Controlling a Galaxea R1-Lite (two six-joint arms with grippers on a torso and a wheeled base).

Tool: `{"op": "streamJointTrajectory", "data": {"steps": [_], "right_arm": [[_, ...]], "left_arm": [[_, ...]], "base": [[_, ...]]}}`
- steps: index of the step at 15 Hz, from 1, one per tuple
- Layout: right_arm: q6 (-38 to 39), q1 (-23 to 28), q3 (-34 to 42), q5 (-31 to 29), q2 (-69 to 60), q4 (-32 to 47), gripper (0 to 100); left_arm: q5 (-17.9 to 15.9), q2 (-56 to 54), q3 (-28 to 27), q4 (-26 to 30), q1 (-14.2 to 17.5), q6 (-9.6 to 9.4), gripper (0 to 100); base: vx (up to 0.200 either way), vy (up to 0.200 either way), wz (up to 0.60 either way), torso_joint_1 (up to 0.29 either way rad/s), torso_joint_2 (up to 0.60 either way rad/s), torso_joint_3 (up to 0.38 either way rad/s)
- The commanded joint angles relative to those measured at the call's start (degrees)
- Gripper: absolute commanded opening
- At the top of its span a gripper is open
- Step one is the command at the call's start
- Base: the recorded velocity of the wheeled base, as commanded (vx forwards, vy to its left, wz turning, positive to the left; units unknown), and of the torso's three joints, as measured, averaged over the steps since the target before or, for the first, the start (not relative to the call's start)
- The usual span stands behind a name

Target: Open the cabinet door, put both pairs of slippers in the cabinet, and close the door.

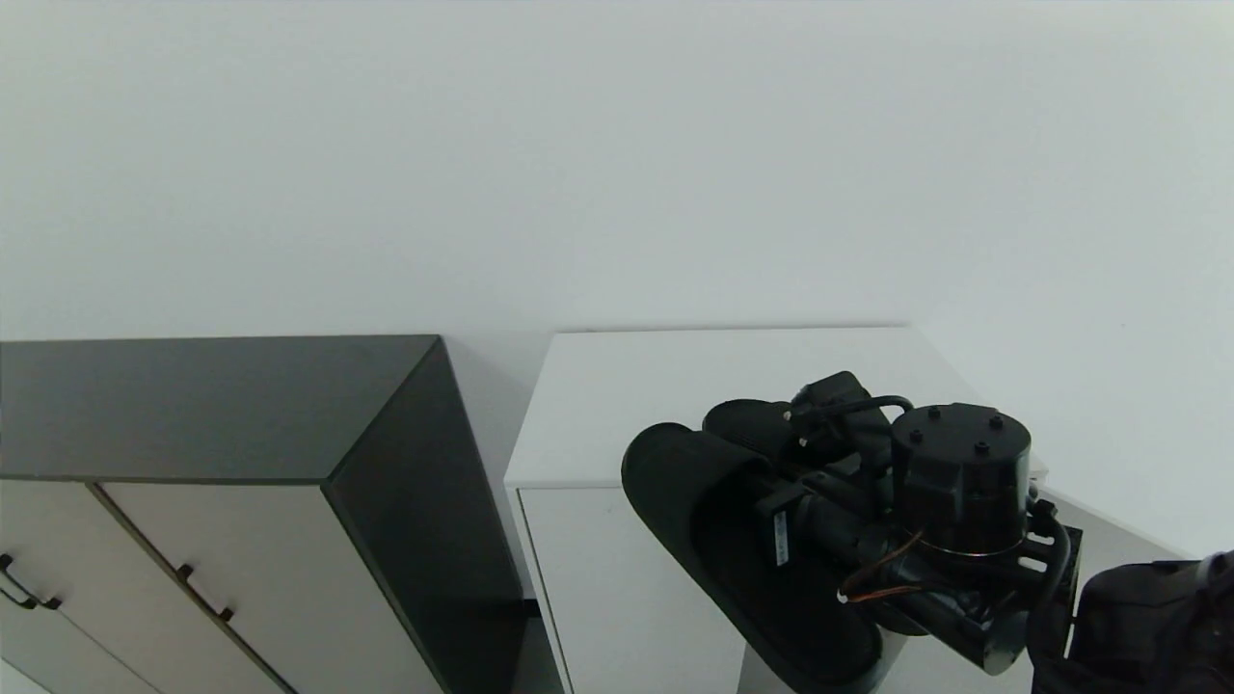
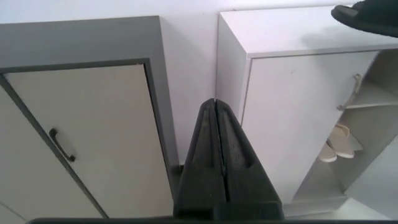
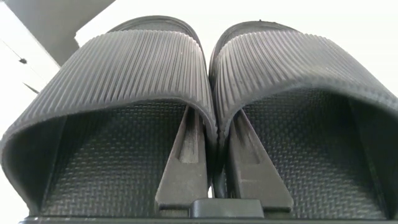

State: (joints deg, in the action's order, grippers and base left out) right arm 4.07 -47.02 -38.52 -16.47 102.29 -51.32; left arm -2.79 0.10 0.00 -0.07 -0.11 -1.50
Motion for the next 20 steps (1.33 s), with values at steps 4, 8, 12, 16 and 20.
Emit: {"op": "streamJointTrajectory", "data": {"steps": [4,8,12,16,20], "right_arm": [[0.06,0.0,0.11,-0.05,0.72,-0.27,0],[0.15,0.0,0.2,-0.14,0.72,-0.36,0],[0.06,0.0,0.64,-0.14,0.8,-0.36,0],[0.06,-0.09,0.64,-0.05,0.8,-0.36,0],[0.06,-0.09,0.64,-0.05,0.8,-0.36,0]], "left_arm": [[0.07,0.08,0.0,-0.01,0.02,0.01,0],[-0.02,0.08,0.0,-0.01,0.02,0.01,0],[-0.02,0.08,0.0,-0.01,0.02,0.01,0],[-0.02,0.08,0.0,-0.01,0.02,-0.08,0],[-0.02,0.08,0.0,-0.01,0.02,-0.08,0]], "base": [[-0.1,0.0,0.0,-0.001,0.0,0.002],[0.0,0.0,0.0,0.0,0.0,0.0],[0.0,0.0,0.0,0.0,0.0,0.0],[0.0,-0.1,0.0,0.0,0.0,-0.001],[0.0,-0.2,0.0,0.006,0.0,0.001]]}}
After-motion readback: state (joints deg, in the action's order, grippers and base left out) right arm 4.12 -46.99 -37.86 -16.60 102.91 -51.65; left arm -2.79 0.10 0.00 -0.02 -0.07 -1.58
